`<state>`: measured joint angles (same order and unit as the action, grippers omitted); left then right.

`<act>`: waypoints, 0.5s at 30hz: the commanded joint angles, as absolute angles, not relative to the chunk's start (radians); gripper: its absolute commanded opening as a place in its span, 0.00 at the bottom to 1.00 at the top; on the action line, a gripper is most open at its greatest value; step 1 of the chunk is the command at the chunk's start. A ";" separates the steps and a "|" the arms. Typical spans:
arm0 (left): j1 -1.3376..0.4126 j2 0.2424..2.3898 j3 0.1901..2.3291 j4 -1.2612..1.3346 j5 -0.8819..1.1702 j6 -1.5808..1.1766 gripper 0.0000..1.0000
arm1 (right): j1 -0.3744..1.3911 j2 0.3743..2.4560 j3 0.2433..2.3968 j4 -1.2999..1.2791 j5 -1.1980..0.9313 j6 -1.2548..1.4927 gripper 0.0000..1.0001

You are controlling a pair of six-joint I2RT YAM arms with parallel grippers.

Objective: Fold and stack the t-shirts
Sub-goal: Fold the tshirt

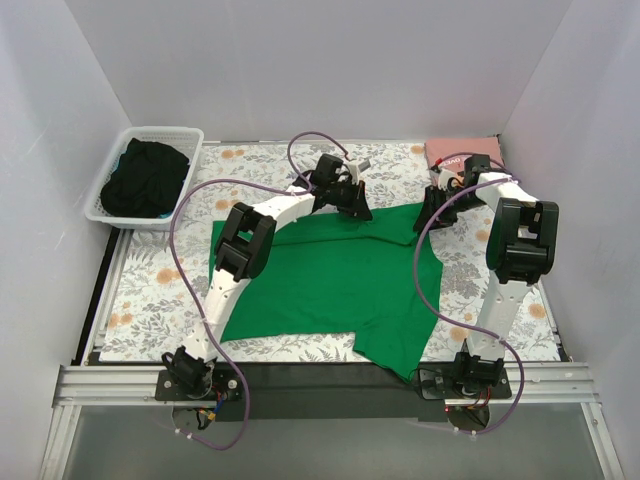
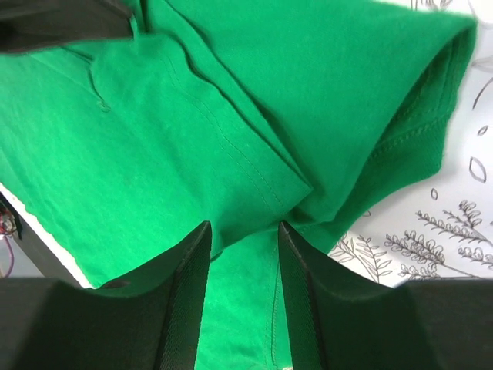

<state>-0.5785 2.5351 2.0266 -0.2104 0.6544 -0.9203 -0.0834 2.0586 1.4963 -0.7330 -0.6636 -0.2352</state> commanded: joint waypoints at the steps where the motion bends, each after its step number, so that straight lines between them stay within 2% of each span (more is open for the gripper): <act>1: -0.583 2.389 1.964 -0.155 0.706 -0.908 0.00 | -0.086 2.052 1.540 -0.744 -0.712 -0.229 0.44; 3: -0.583 2.375 1.938 -0.150 0.716 -0.897 0.00 | -0.086 2.054 1.540 -0.746 -0.727 -0.229 0.42; 7: -0.583 2.332 1.881 -0.135 0.758 -0.874 0.00 | -0.086 2.054 1.534 -0.749 -0.735 -0.238 0.14; 8: -0.584 2.323 1.870 -0.129 0.767 -0.868 0.00 | -0.086 2.046 1.532 -0.749 -0.735 -0.248 0.11; 9: -0.584 2.318 1.861 -0.124 0.782 -0.862 0.00 | -0.086 2.042 1.525 -0.750 -0.730 -0.252 0.04; 15: -0.584 2.255 1.766 -0.124 0.870 -0.789 0.00 | -0.087 1.997 1.509 -0.776 -0.732 -0.299 0.01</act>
